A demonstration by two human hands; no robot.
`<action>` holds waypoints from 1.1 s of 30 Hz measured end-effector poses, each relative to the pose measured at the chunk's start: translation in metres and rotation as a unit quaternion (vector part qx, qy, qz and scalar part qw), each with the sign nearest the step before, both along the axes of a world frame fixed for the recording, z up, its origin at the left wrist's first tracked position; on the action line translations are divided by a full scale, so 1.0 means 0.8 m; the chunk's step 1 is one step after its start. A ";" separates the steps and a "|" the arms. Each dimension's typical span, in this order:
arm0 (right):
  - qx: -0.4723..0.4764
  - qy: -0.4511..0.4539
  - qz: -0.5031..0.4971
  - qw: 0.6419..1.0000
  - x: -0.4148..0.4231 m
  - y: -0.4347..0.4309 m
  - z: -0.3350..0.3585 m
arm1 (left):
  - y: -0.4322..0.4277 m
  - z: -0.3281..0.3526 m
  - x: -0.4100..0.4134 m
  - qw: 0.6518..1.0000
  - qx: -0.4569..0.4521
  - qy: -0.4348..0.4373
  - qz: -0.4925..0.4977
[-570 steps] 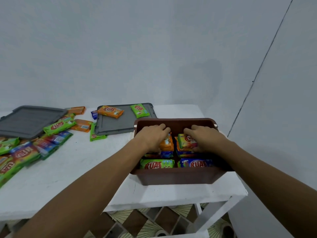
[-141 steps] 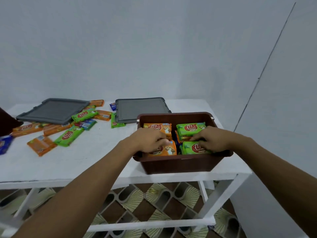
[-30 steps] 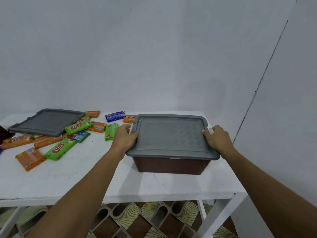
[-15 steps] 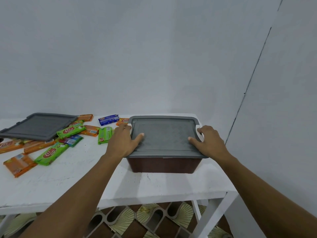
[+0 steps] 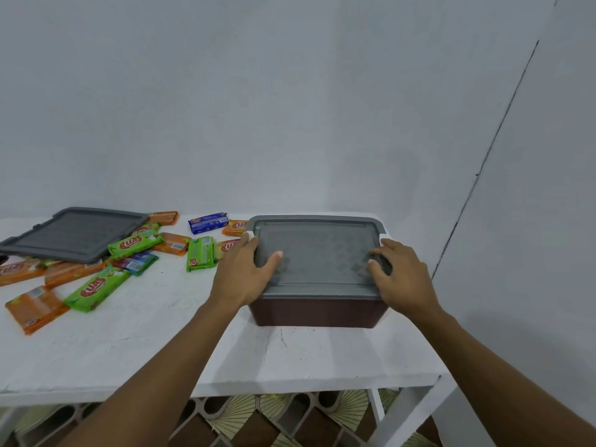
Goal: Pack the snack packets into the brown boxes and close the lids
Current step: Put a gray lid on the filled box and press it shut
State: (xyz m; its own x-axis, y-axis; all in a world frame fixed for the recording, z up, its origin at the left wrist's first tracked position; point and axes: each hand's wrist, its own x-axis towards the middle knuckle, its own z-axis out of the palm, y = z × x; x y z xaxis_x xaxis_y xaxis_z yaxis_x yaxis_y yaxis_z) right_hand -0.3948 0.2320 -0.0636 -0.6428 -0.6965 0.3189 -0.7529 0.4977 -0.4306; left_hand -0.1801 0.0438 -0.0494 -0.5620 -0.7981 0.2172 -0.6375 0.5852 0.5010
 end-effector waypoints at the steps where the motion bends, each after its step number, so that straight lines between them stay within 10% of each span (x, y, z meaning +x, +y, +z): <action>1: 0.004 0.008 -0.001 1.000 -0.003 -0.002 0.002 | -0.001 0.001 -0.006 1.000 -0.011 -0.004 -0.002; 15: 0.053 0.142 0.025 0.988 0.036 -0.032 0.016 | -0.009 -0.003 -0.030 0.986 -0.111 -0.077 -0.099; 33: 0.011 0.072 -0.001 0.997 0.054 -0.046 0.025 | -0.034 0.000 0.017 0.963 -0.048 -0.104 -0.243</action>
State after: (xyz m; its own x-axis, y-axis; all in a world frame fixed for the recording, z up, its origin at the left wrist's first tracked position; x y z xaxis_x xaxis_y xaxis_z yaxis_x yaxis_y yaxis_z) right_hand -0.3515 0.1954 -0.0437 -0.5925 -0.7034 0.3926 -0.8054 0.5069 -0.3073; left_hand -0.1669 0.0166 -0.0497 -0.9037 -0.4114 0.1189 -0.3572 0.8772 0.3207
